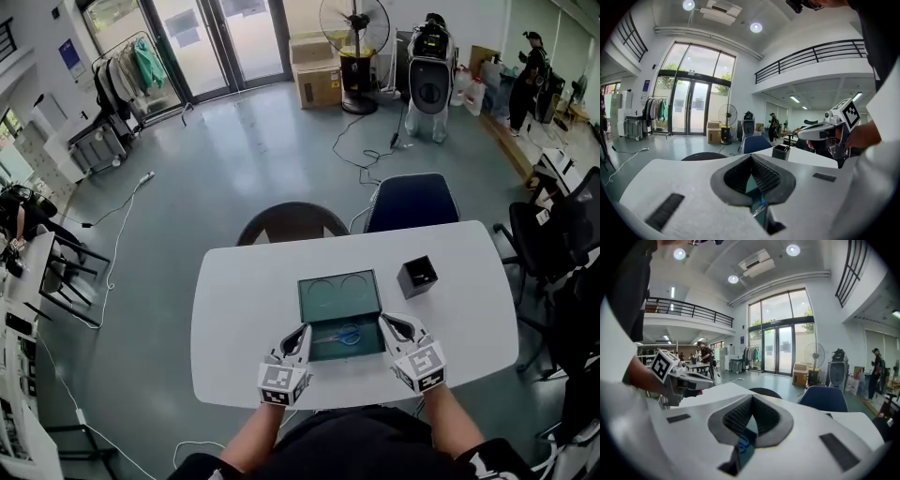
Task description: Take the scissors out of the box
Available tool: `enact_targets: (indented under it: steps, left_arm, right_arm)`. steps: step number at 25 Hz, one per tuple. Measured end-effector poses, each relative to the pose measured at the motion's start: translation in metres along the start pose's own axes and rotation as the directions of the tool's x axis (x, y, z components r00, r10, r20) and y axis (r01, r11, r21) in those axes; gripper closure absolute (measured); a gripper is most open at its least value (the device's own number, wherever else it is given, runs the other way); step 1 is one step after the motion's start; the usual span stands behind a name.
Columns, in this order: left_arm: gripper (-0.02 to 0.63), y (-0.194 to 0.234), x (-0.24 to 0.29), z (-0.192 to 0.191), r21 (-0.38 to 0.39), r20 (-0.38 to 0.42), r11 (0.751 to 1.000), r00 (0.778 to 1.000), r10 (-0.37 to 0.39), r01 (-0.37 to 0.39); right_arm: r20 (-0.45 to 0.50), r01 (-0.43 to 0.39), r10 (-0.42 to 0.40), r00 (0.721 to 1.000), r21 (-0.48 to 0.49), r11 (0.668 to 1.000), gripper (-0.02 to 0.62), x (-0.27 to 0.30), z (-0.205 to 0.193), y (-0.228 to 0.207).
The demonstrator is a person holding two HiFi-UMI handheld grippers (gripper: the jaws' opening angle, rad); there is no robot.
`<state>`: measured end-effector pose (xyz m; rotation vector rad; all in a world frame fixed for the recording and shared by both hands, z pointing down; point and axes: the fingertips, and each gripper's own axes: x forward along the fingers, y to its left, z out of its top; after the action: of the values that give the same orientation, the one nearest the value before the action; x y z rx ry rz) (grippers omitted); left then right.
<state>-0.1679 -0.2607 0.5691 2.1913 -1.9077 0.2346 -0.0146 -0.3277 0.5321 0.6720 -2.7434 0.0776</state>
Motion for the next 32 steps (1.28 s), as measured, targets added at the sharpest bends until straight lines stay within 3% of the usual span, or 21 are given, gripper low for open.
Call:
enact_targets:
  steps: [7,13,14,19,24,28,32]
  left_arm:
    - [0.598,0.012,0.001,-0.02,-0.026,-0.046,0.998,0.998,0.05,-0.051]
    - [0.598,0.017,-0.008,-0.028,-0.045,-0.064,0.995,0.994,0.084,-0.087]
    - [0.598,0.017,-0.01,-0.028,-0.046,-0.064,0.995,0.994,0.088,-0.091]
    - [0.598,0.024,-0.019,-0.031,-0.05,-0.064,0.992,0.992,0.113,-0.116]
    - [0.598,0.03,-0.028,-0.038,-0.069,-0.066,0.988,0.989,0.134,-0.139]
    - [0.598,0.034,-0.035,-0.042,-0.084,-0.064,0.984,0.986,0.153,-0.158]
    - [0.598,0.041,-0.041,-0.044,-0.1,-0.06,0.978,0.982,0.179,-0.184]
  right_arm:
    - [-0.128,-0.151,0.138,0.982,-0.095,0.984,0.589,0.03,-0.033,0.015]
    - [-0.256,-0.276,0.222,0.941,-0.198,0.941,0.583,0.049,-0.06,0.028]
    - [-0.285,-0.3,0.233,0.93,-0.218,0.929,0.545,0.052,-0.064,0.03]
    - [-0.423,-0.421,0.275,0.863,-0.304,0.854,0.484,0.064,-0.087,0.047]
    - [-0.581,-0.559,0.273,0.767,-0.396,0.729,0.388,0.079,-0.129,0.062]
    - [-0.674,-0.646,0.268,0.688,-0.4,0.65,0.373,0.087,-0.156,0.07]
    - [-0.729,-0.69,0.243,0.64,-0.407,0.598,0.374,0.098,-0.176,0.071]
